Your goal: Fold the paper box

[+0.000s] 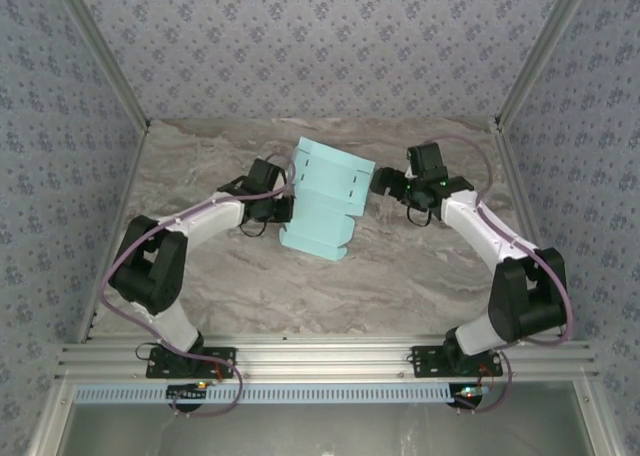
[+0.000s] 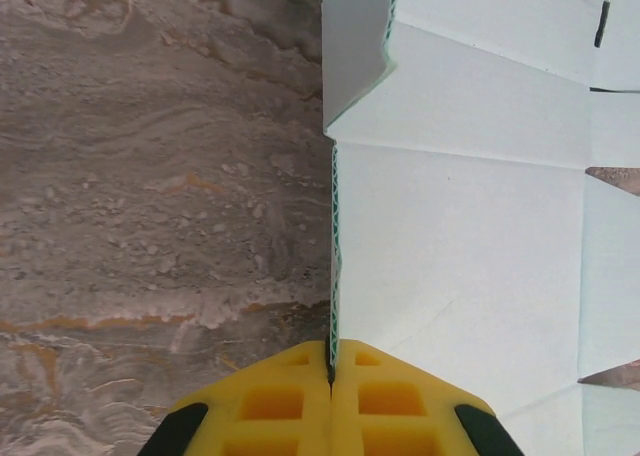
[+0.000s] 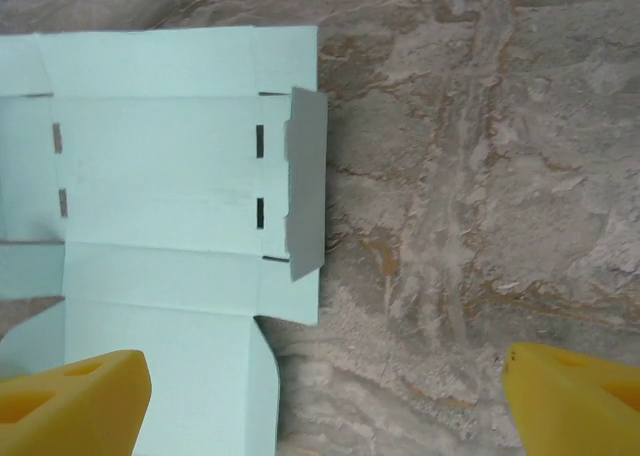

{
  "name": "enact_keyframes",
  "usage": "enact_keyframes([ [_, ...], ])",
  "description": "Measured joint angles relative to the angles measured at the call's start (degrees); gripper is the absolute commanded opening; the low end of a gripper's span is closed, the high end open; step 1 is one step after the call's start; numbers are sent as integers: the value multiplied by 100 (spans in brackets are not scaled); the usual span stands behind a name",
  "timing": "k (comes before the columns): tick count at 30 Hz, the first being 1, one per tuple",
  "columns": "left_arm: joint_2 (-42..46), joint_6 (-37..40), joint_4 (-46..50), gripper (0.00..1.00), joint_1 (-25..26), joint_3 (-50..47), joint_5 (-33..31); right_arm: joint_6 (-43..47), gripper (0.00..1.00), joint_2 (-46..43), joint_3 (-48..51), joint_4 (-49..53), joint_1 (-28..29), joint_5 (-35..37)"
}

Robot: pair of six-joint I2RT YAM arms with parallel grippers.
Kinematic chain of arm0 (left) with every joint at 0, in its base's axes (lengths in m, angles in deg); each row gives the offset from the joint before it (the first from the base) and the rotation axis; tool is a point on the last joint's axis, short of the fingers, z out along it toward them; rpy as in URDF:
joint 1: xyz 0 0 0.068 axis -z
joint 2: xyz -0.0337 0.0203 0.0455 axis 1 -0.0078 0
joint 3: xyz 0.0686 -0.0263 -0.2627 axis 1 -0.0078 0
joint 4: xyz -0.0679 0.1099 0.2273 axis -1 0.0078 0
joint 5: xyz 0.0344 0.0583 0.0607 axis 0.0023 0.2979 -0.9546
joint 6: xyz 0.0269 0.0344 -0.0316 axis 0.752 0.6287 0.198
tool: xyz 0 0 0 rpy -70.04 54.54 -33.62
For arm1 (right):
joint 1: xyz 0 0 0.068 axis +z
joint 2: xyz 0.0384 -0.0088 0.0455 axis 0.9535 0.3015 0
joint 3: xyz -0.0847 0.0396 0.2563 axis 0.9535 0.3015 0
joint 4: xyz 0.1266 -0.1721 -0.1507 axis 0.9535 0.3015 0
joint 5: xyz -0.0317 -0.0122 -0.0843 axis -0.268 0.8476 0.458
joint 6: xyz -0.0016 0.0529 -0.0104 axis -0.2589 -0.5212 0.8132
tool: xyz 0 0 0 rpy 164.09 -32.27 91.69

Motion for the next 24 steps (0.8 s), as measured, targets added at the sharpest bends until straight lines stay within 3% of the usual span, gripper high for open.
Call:
enact_keyframes([
  [5, -20, -28, -90, 0, 57, -57, 0, -50, 81, 977, -693, 450, -280, -48],
  [15, -20, 13, -334, 0, 308, -50, 155, -323, 78, 2068, -1405, 898, 59, -227],
  [20, -20, 44, -310, 0, 317, -13, 175, -417, 56, 2103, -1602, 894, -31, -208],
  [24, -20, 68, -315, 0, 317, -2, 205, -428, 47, 2315, -1598, 890, -125, -210],
])
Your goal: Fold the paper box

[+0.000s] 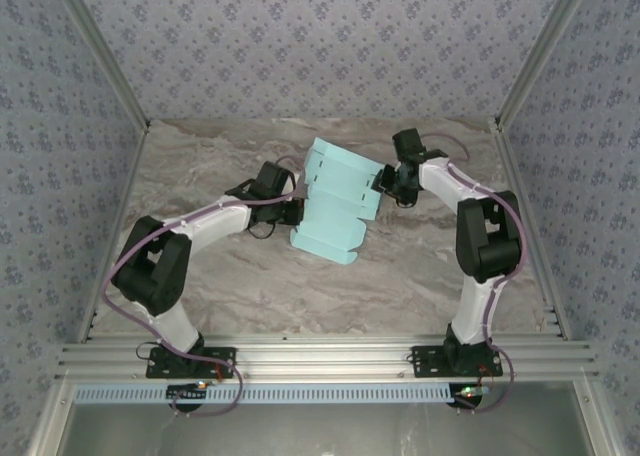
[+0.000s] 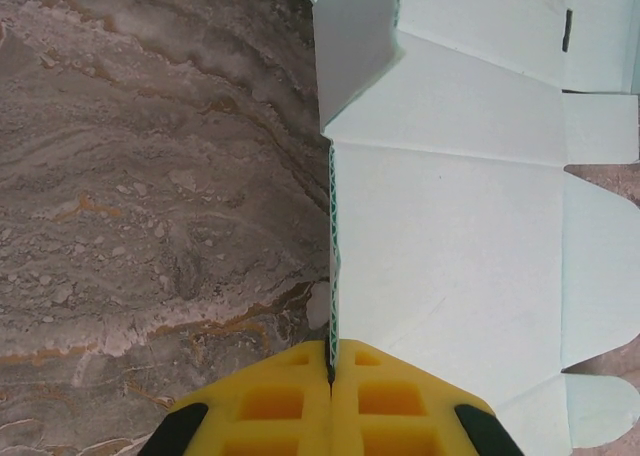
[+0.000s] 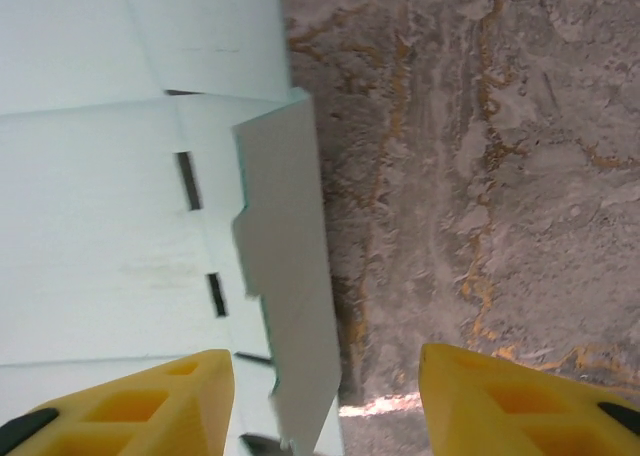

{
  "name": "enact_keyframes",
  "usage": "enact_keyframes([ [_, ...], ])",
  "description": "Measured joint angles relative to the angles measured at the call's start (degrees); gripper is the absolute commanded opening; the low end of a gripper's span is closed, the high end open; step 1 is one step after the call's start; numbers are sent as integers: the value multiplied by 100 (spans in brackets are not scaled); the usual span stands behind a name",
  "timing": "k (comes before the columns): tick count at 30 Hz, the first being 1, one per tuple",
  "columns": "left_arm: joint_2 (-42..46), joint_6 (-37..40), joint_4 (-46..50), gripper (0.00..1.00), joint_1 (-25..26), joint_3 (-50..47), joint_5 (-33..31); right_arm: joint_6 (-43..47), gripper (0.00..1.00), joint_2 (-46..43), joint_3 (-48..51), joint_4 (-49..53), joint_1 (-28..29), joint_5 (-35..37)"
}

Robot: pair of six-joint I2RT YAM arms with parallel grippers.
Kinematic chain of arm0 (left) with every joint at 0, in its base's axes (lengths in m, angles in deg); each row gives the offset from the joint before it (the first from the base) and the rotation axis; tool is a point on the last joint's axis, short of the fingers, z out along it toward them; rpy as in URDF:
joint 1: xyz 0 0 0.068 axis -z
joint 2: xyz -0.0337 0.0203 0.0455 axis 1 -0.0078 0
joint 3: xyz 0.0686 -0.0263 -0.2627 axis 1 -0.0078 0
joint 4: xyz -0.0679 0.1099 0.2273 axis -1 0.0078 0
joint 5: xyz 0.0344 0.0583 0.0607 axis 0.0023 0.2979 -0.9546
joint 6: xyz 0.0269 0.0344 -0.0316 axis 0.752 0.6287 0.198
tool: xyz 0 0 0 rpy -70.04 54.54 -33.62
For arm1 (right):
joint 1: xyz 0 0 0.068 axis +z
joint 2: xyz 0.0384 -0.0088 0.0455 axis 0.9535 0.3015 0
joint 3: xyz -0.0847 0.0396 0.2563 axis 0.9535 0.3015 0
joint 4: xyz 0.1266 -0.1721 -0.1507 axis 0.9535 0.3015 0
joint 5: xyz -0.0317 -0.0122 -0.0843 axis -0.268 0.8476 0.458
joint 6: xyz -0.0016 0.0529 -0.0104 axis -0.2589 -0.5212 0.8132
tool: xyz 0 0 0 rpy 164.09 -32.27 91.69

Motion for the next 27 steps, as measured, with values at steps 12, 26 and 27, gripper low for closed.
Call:
enact_keyframes([
  [12, -129, 280, 164, 79, 0, 544, 136, 144, 0, 205, 184, -321, -332, -304],
  [26, 905, 9, -181, 99, -835, 356, 461, 3386, 0, -769, 168, -645, 44, 817],
  [27, 909, -11, -282, 99, -951, 350, 505, 3582, 0, -780, 157, -678, 59, 848],
])
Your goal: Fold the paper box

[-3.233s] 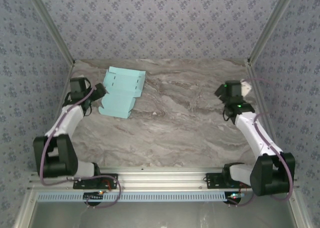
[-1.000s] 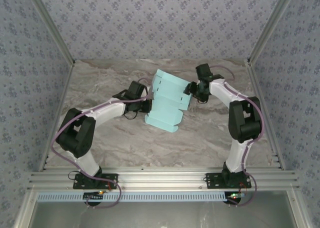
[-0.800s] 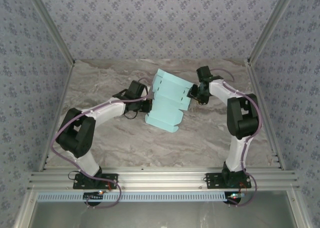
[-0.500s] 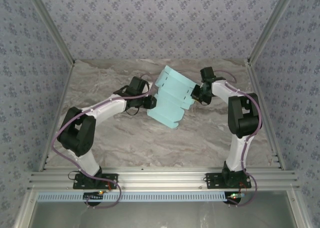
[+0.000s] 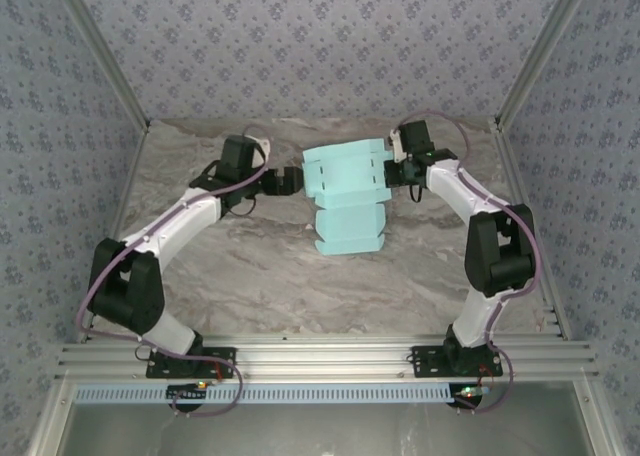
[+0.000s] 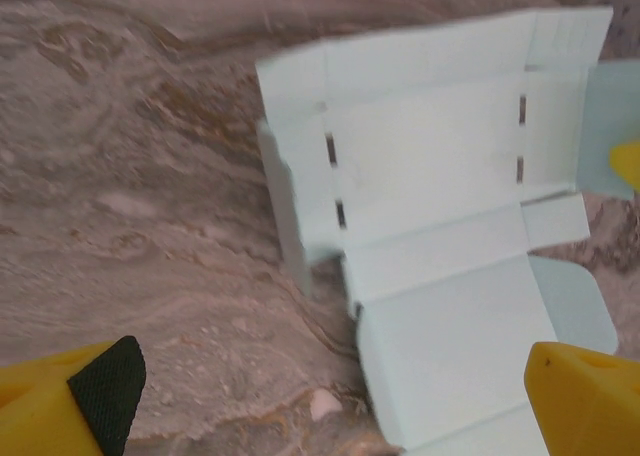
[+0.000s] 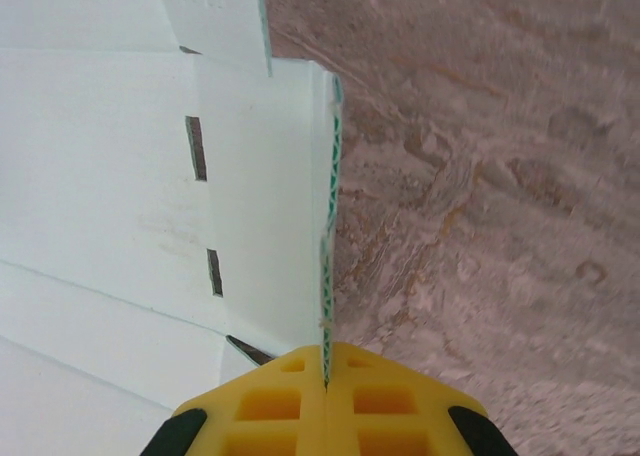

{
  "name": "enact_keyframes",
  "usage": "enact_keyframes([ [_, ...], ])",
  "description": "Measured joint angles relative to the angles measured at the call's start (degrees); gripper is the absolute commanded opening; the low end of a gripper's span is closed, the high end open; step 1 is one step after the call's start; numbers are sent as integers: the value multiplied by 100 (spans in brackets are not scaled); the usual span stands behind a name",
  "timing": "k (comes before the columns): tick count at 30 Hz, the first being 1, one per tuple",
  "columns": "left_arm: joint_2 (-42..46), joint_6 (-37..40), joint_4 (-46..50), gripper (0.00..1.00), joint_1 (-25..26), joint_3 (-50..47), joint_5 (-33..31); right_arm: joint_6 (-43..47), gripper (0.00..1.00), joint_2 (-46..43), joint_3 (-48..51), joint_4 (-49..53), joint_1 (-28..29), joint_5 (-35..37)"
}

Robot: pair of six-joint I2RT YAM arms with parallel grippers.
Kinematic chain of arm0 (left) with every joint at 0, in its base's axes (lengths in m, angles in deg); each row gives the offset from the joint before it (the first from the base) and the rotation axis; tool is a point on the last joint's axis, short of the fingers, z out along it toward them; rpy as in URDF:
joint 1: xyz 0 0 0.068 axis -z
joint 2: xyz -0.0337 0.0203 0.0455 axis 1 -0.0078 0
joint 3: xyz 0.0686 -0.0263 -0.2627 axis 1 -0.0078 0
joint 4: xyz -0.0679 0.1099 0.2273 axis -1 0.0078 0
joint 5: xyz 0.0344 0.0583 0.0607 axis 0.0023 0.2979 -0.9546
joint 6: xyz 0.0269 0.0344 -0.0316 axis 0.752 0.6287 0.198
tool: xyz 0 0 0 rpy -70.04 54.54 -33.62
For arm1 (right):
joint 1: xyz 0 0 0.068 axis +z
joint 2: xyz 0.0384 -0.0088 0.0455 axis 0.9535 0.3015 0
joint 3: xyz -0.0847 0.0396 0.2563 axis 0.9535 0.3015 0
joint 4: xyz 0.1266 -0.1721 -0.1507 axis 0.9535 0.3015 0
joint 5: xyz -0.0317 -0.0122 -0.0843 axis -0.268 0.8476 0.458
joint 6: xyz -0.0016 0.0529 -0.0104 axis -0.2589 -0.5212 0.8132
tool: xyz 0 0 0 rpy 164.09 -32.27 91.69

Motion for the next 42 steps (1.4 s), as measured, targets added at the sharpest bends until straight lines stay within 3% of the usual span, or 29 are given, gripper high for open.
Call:
enact_keyframes([
  [7, -645, -190, -553, 99, -282, -293, 179, 629, 0, -363, 210, -337, -129, -365],
  [20, -1351, -743, -1871, 99, 85, -592, 758, 688, 0, -560, 874, -721, -76, -739],
  [23, -1475, -719, -2065, 86, 76, -592, 750, 691, 0, -614, 970, -789, -76, -892],
  [29, -1814, -367, -2085, 44, 79, -575, 466, 693, 0, -874, 1043, -955, -79, -1204],
  [32, -1908, -173, -2098, 9, 94, -577, 404, 693, 0, -990, 1141, -1073, -85, -1305],
  [33, -1910, -127, -2116, 0, 94, -581, 428, 691, 5, -1005, 1182, -1088, -90, -1311],
  [39, -1827, -166, -2865, 0, 155, -1102, 496, 302, 34, -1005, 1259, -1073, -98, -979],
  [40, -1812, -184, -2940, 0, 186, -1202, 494, 170, 64, -1012, 1263, -1067, -70, -890],
  [42, -1801, -210, -3045, 0, 258, -1338, 485, -70, 65, -1029, 1285, -1051, 22, -737],
])
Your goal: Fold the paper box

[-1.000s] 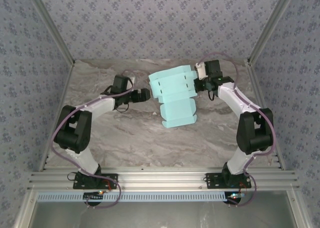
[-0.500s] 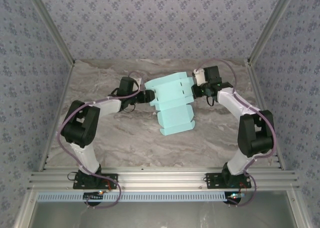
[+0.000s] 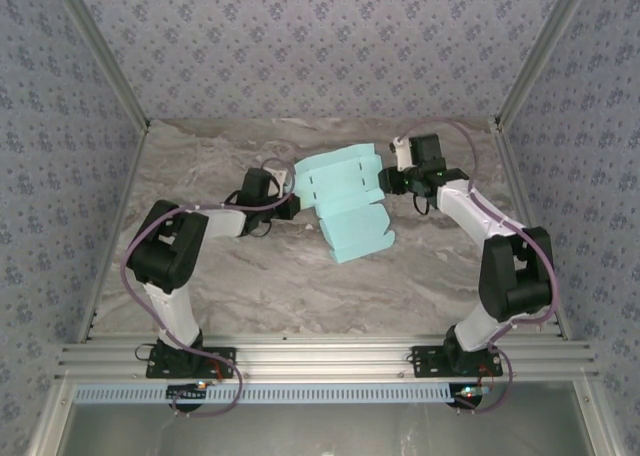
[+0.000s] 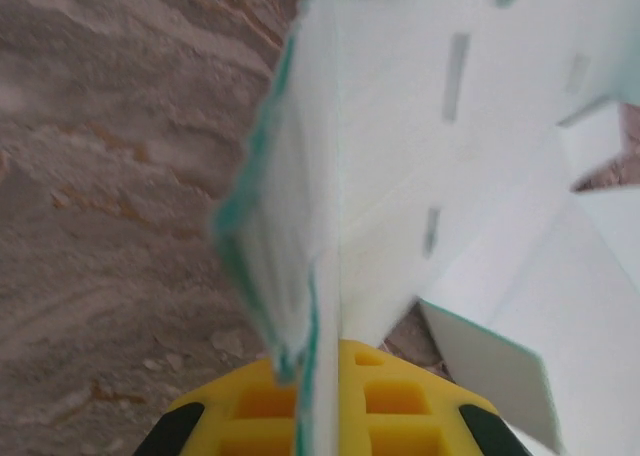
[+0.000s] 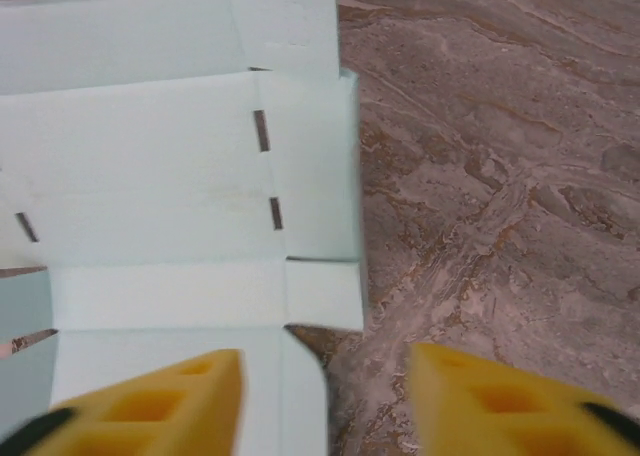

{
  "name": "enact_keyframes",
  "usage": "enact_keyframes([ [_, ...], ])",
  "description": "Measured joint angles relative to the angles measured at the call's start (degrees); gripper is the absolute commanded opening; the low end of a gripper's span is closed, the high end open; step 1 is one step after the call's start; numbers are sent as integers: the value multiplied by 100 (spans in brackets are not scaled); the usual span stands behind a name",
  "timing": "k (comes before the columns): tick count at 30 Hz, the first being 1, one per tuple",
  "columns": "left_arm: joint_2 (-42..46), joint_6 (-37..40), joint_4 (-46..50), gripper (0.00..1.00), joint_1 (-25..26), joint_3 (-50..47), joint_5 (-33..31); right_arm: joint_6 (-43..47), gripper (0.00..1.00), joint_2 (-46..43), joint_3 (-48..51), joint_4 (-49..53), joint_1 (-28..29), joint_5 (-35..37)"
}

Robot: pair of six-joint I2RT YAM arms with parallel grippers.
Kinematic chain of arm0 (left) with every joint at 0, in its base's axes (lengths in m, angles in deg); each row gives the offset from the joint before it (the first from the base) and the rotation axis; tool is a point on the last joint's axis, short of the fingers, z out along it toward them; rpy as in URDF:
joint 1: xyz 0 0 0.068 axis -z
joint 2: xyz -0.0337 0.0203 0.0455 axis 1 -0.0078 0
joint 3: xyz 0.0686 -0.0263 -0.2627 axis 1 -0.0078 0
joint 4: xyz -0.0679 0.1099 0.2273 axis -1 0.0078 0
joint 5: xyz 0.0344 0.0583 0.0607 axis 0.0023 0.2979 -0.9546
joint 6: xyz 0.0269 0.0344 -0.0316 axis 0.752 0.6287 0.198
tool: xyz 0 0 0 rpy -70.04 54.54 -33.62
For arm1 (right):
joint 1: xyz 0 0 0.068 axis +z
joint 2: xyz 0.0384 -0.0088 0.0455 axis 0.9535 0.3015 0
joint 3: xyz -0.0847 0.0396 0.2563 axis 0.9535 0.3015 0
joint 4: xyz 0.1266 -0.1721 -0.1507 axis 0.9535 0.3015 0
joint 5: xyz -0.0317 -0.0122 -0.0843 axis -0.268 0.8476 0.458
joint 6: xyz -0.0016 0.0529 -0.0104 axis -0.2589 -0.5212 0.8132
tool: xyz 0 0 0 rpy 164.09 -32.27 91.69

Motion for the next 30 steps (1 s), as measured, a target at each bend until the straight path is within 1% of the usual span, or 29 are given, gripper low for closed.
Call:
enact_keyframes([
  [4, 4, -24, -212, 0, 151, -105, -17, -417, 65, -173, 138, 31, 343, 199],
  [7, 26, -74, -361, 0, 236, -160, -20, -570, 62, -367, 278, 37, 573, -68],
  [9, 70, -79, -433, 0, 264, -221, -22, -573, 60, -345, 247, 31, 737, -271],
  [11, 109, -61, -466, 0, 284, -260, -24, -555, 59, -186, 168, 42, 951, -407],
  [16, 122, -57, -697, 0, 306, -352, -105, -619, 61, 555, 2, -7, 1545, -649],
  [19, 122, -57, -723, 0, 319, -387, -144, -682, 60, 863, 2, -9, 1779, -616],
  [24, 125, -13, -835, 0, 350, -442, -192, -813, 57, 1309, -223, -55, 1893, -404],
  [30, 133, 120, -925, 0, 420, -520, -302, -1169, 53, 1528, -341, -179, 1685, -164],
])
